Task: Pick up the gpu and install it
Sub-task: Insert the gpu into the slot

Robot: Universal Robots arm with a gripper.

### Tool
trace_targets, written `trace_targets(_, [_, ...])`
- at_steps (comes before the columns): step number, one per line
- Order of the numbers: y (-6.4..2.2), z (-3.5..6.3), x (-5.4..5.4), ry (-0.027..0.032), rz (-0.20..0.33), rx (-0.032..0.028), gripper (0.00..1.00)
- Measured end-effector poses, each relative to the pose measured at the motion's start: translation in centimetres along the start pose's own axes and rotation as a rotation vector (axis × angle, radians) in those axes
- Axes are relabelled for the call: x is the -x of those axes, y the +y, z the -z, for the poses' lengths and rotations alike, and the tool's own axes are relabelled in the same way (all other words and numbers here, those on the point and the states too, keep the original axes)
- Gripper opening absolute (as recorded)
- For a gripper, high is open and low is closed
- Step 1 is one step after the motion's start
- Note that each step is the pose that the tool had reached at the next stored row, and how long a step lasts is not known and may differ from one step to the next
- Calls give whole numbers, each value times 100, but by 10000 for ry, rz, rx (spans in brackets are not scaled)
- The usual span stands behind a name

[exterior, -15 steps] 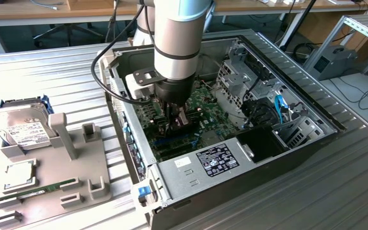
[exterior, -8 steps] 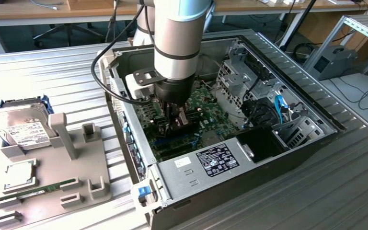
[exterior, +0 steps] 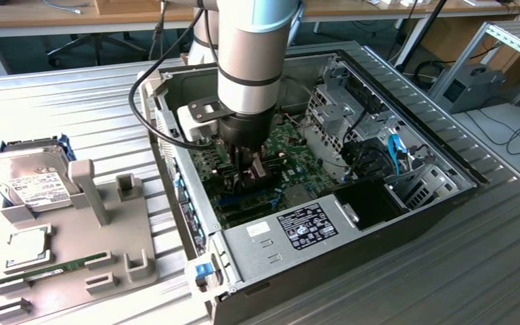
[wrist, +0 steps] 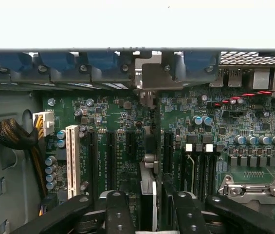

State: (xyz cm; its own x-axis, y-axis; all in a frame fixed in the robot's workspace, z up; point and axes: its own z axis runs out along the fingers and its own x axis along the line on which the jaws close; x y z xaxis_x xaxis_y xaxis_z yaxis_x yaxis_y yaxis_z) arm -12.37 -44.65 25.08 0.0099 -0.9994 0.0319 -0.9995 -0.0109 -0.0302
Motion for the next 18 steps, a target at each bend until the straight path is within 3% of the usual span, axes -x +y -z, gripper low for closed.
trace_targets(9, [-3, 99, 22, 17, 1, 1, 38])
trace_targets(18, [-13, 381, 93, 26, 12, -1, 38])
